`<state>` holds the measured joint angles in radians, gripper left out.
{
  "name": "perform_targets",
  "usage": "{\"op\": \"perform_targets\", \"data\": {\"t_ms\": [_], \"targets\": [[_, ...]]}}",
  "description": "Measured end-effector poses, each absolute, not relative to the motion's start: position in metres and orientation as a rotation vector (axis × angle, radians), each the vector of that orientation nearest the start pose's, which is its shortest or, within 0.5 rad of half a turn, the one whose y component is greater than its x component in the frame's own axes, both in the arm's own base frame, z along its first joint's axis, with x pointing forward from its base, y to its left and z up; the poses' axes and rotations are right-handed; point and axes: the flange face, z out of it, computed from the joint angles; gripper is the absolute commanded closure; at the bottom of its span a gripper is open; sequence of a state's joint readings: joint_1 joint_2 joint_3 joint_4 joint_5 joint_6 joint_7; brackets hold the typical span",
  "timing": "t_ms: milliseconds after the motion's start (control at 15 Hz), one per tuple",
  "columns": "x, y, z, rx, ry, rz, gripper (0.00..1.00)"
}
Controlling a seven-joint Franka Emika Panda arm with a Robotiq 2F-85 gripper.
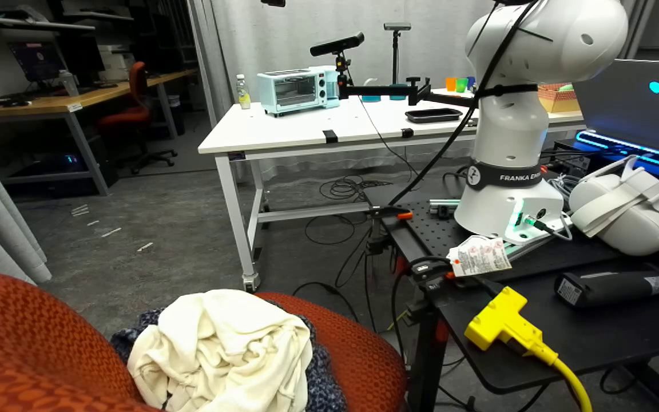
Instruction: Put the cream fleece on the head rest
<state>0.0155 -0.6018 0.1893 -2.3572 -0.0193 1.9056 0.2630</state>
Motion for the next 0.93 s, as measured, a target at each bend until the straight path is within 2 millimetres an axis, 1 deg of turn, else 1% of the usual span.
{"op": "perform_targets", "data": {"t_ms": [267, 600, 933], "targets": [[0.3766, 0.0875, 0.5509, -3.222, 0.129, -0.238, 0.0], [0.3697, 0.0879, 0.5458, -3.221, 0.139, -0.117, 0.0], [0.37, 0.0879, 0.5446, -3.22, 0.141, -0.101, 0.0]]}}
